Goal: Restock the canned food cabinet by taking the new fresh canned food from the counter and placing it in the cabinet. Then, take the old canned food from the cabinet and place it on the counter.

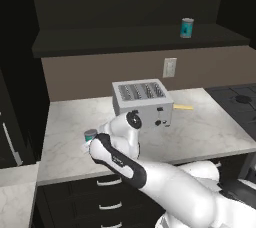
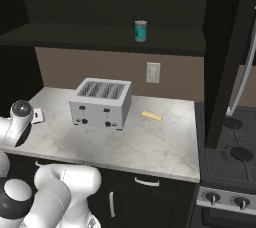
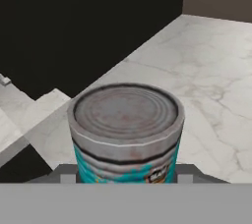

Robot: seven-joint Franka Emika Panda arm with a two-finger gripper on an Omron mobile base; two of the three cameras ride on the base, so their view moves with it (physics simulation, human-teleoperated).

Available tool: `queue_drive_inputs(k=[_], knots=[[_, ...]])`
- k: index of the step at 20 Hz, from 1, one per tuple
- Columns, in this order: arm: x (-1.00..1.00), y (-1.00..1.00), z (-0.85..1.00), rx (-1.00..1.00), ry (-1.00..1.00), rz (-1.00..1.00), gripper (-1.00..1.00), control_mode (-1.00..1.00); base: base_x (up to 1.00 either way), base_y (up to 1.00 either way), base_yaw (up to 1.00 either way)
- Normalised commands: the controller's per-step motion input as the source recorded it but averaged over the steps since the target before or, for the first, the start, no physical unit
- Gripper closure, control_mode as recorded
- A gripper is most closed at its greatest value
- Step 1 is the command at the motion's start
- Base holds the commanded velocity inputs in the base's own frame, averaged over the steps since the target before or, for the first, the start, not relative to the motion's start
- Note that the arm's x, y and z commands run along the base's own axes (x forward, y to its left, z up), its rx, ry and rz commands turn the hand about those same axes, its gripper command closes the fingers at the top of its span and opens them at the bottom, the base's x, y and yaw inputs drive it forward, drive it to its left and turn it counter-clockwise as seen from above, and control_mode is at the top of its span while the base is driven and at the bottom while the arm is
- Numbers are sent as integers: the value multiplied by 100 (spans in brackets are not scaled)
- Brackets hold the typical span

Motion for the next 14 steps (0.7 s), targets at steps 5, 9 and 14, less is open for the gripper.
queue_drive_inputs(k=[5,9,14], knots=[[26,8,-53,-12,0,0,100,-100,0,0,0],[33,10,-24,-8,0,0,100,-100,0,0,0],[38,6,-5,-2,0,0,-100,-100,0,0,0]])
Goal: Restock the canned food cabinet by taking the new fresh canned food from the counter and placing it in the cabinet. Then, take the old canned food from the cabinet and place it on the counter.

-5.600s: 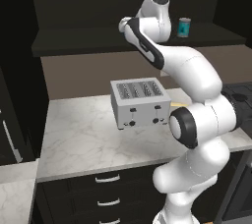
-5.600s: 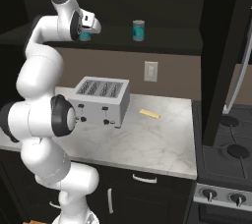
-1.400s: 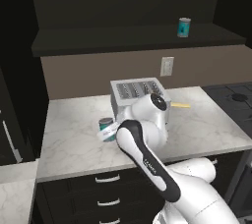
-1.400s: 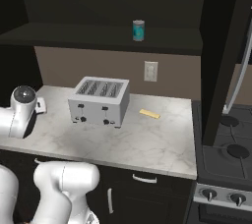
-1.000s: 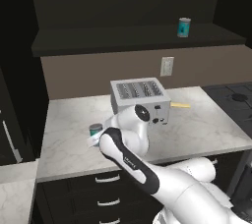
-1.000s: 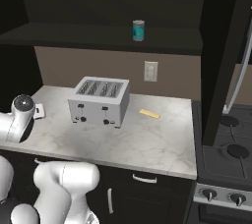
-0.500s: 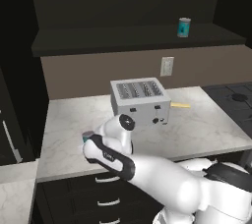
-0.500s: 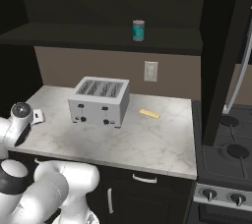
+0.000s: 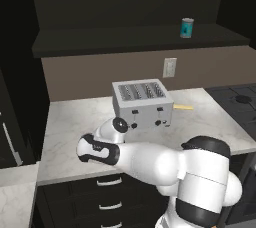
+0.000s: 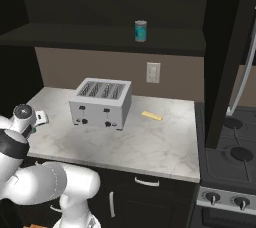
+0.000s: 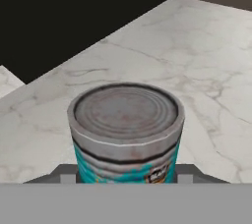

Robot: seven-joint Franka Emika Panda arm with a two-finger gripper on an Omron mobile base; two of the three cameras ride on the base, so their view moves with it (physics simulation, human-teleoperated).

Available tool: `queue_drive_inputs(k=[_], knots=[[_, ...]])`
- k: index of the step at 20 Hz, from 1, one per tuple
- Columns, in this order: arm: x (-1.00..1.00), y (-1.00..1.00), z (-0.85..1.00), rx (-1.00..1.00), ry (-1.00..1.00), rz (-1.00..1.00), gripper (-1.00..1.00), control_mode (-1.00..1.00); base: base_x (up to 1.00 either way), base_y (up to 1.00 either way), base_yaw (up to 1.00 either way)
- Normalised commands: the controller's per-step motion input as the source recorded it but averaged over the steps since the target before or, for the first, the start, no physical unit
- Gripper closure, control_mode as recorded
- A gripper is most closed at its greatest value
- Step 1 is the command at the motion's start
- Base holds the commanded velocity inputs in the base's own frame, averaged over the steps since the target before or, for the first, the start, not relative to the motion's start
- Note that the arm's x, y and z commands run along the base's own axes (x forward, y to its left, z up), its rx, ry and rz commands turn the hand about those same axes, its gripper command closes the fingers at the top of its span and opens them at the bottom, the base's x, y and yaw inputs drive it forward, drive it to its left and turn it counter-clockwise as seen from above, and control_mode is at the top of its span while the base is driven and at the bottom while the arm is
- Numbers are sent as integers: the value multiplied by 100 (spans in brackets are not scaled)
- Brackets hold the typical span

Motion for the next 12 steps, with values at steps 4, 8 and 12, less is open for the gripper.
queue_drive_inputs(k=[4,8,12], knots=[[9,0,0,0,0,0,-100,-100,0,0,0],[0,0,5,0,0,0,-100,-100,0,0,0],[0,0,29,0,0,0,-100,-100,0,0,0]])
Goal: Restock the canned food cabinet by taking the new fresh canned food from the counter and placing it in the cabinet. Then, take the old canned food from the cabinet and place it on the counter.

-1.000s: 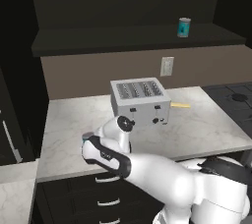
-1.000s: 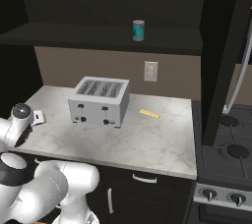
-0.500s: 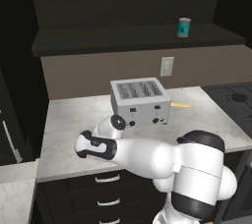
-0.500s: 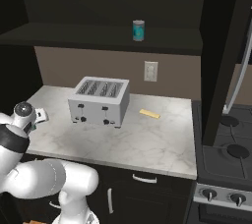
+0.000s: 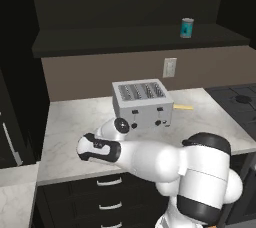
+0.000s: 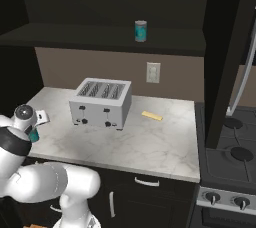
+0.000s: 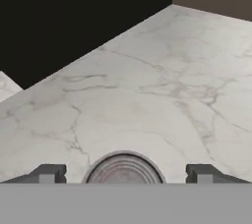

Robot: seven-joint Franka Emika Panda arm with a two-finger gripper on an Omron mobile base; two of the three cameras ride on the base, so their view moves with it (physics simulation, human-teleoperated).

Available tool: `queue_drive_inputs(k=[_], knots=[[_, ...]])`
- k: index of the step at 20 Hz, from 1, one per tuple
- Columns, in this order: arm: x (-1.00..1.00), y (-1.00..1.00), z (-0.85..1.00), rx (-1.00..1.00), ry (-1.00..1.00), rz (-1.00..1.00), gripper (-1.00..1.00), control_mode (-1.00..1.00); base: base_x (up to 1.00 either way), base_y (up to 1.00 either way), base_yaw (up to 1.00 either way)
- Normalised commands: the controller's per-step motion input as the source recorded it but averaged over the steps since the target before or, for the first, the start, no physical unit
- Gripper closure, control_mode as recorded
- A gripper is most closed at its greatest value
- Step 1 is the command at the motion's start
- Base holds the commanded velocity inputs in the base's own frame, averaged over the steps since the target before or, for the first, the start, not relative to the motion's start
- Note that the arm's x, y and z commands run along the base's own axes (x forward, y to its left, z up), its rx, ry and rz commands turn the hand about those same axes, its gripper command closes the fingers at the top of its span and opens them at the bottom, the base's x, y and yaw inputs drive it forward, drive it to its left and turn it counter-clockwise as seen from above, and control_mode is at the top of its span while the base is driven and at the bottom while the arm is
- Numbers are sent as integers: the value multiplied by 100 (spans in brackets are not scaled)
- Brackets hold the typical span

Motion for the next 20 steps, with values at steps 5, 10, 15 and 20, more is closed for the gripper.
queue_drive_inputs(k=[5,10,15,20], knots=[[-7,0,94,0,1,0,-100,-100,0,0,0],[-41,0,100,0,0,-1,-100,-100,0,0,0],[-96,-7,100,0,0,-6,-100,-100,0,0,0],[-100,-32,100,0,0,-10,-100,-100,0,0,0]])
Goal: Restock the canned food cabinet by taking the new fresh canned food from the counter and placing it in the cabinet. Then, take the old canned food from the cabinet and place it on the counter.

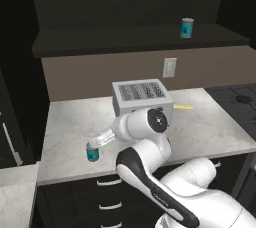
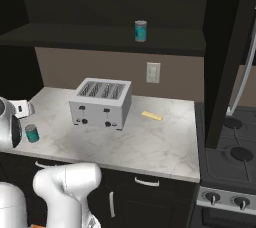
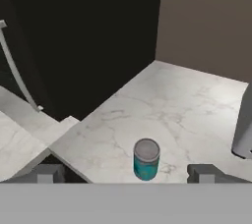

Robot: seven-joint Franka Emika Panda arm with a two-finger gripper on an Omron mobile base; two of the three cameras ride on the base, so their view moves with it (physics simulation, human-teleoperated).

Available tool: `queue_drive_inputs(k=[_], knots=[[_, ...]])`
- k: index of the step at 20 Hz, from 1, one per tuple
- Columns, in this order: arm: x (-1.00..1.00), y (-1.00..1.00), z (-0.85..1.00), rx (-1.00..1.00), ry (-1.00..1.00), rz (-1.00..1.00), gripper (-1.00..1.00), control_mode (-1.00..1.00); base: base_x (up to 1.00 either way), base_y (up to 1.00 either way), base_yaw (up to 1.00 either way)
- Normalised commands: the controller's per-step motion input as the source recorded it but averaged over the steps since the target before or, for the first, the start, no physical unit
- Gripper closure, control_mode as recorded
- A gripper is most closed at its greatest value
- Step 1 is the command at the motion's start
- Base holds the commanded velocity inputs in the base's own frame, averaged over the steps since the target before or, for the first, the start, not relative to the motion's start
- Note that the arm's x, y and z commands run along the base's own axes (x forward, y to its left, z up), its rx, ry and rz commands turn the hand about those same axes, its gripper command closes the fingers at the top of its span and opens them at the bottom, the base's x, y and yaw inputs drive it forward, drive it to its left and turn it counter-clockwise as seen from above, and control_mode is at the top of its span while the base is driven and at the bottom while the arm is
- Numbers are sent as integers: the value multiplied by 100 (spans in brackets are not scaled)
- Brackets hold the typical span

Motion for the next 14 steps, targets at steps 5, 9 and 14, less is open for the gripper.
queue_drive_inputs(k=[5,9,14], knots=[[-100,-68,100,0,0,-17,-100,-100,0,0,0],[-98,-100,93,3,-3,-24,-100,-100,0,0,0],[-49,-100,48,14,-24,-10,-100,-100,0,0,0]])
